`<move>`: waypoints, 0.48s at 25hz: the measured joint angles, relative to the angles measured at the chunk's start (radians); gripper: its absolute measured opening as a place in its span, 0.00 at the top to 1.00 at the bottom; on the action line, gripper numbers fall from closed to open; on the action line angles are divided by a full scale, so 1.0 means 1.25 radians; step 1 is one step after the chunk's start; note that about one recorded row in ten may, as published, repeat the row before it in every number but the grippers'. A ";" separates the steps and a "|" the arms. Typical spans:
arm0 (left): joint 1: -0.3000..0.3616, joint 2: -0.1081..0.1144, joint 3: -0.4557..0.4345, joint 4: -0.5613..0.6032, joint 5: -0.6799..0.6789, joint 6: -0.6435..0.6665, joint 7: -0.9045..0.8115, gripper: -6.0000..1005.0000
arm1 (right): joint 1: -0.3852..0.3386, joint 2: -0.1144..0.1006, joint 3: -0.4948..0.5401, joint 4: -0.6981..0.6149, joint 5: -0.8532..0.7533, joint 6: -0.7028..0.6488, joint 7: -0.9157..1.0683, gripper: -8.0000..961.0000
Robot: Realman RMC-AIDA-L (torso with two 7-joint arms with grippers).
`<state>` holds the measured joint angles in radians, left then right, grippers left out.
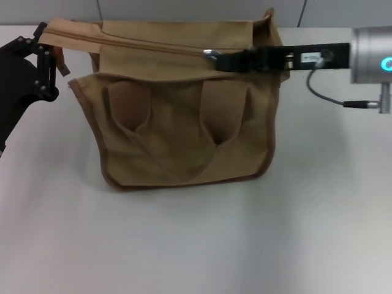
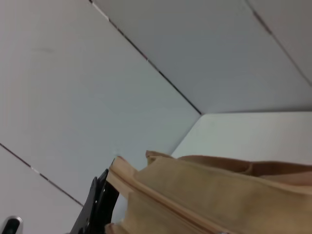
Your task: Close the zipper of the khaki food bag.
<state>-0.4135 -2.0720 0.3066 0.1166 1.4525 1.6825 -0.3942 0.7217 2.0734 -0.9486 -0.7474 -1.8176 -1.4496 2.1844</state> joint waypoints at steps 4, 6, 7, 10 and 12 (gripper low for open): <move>0.002 0.000 0.000 0.000 0.000 -0.003 0.000 0.97 | -0.022 -0.006 0.026 -0.002 0.000 -0.014 -0.020 0.98; 0.004 0.000 0.000 0.000 0.000 -0.005 0.000 0.97 | -0.033 -0.011 0.034 -0.004 0.000 -0.015 -0.031 0.98; 0.004 0.000 0.000 0.000 0.000 -0.007 0.000 0.97 | -0.037 -0.013 0.036 -0.004 0.000 -0.015 -0.034 0.98; 0.005 0.001 0.000 0.000 0.000 -0.013 0.000 0.97 | -0.046 -0.017 0.043 -0.004 0.000 -0.015 -0.046 0.98; 0.005 0.001 0.000 0.000 0.000 -0.017 0.000 0.97 | -0.049 -0.018 0.051 -0.004 0.000 -0.015 -0.052 0.98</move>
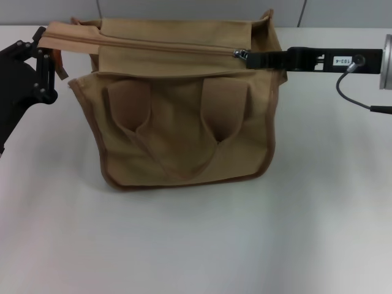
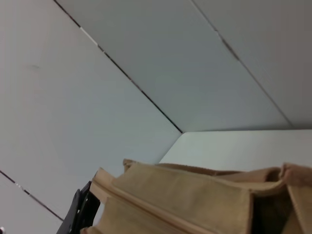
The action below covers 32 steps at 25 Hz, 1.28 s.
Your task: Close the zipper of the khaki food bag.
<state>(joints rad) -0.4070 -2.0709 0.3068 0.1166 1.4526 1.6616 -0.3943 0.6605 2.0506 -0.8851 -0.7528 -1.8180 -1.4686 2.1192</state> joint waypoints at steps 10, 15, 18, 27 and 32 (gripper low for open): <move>0.002 -0.001 0.001 -0.002 0.000 -0.008 0.000 0.97 | -0.001 -0.001 0.012 0.003 -0.002 -0.017 -0.026 0.98; 0.003 -0.001 -0.001 -0.009 -0.001 -0.010 0.000 0.97 | -0.008 0.004 0.088 0.032 0.022 -0.074 -0.130 0.97; 0.003 -0.001 -0.001 -0.009 -0.001 -0.012 0.000 0.97 | -0.025 0.005 0.110 0.044 0.074 -0.107 -0.199 0.97; 0.001 -0.003 0.003 -0.010 0.000 -0.028 0.000 0.97 | -0.079 0.014 0.142 0.057 0.157 -0.145 -0.359 0.48; 0.000 -0.002 0.004 -0.010 0.002 -0.030 0.001 0.97 | -0.117 0.019 0.144 0.106 0.247 -0.217 -0.583 0.30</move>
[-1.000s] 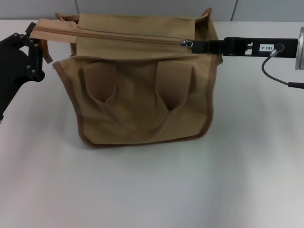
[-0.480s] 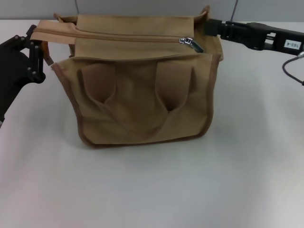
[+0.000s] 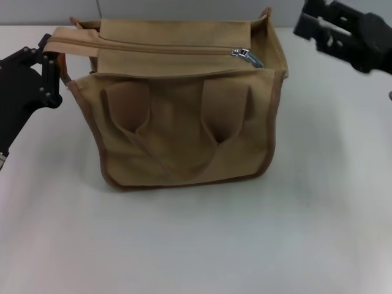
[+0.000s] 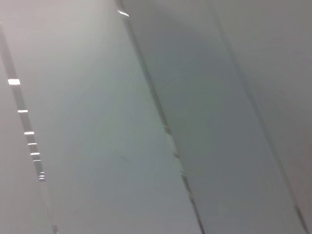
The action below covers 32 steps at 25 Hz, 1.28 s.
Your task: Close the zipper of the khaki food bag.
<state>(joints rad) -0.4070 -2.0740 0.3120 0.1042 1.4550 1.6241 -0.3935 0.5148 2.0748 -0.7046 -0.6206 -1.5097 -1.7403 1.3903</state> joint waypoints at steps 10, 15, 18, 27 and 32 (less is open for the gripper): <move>0.003 0.001 0.001 0.000 0.005 -0.013 0.001 0.97 | -0.037 -0.001 -0.023 0.074 -0.157 -0.190 -0.262 0.20; 0.003 0.002 0.003 0.002 0.009 -0.026 -0.046 0.97 | -0.017 0.000 -0.024 0.100 -0.249 -0.173 -0.274 0.19; 0.009 0.006 0.013 0.018 0.016 -0.037 -0.138 0.92 | -0.009 0.000 -0.035 0.105 -0.263 -0.146 -0.275 0.19; 0.085 0.034 0.216 0.193 0.019 -0.012 -0.506 0.74 | 0.006 0.002 -0.063 0.123 -0.266 -0.073 -0.284 0.20; 0.119 0.069 0.255 0.202 0.019 0.088 -0.598 0.51 | 0.025 0.002 -0.095 0.141 -0.266 -0.032 -0.286 0.20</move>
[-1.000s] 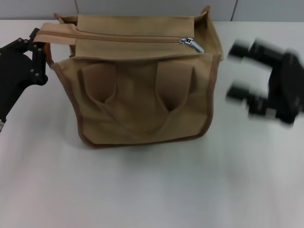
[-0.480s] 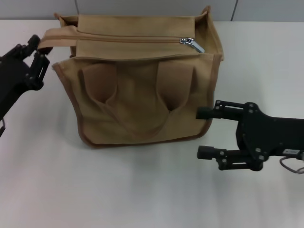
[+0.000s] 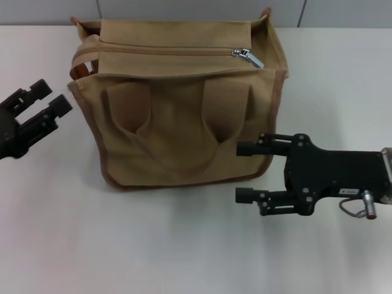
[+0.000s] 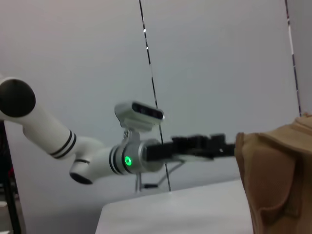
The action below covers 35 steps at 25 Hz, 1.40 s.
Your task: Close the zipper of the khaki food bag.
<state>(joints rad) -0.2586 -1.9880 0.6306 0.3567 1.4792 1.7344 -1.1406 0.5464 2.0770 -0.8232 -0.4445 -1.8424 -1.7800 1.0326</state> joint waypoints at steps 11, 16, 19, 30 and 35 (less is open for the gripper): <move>-0.033 0.007 0.017 0.020 0.214 0.152 0.014 0.20 | 0.042 0.003 -0.065 0.026 0.000 0.051 -0.003 0.19; -0.067 -0.007 0.018 0.024 0.337 0.143 0.054 0.20 | 0.044 0.004 -0.087 0.036 0.000 0.071 -0.003 0.19; -0.081 -0.017 0.018 0.024 0.386 0.111 0.075 0.20 | 0.041 0.004 -0.106 0.045 0.000 0.083 -0.003 0.19; -0.101 -0.027 0.018 0.020 0.448 0.110 0.109 0.20 | 0.046 0.007 -0.142 0.092 0.006 0.133 -0.038 0.20; -0.106 -0.028 0.018 0.019 0.458 0.110 0.110 0.20 | 0.047 0.007 -0.143 0.105 0.006 0.149 -0.043 0.20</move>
<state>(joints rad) -0.3913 -2.0225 0.6535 0.3800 2.0523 1.8715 -1.0033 0.6051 2.0863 -1.0013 -0.3134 -1.8346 -1.5941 0.9794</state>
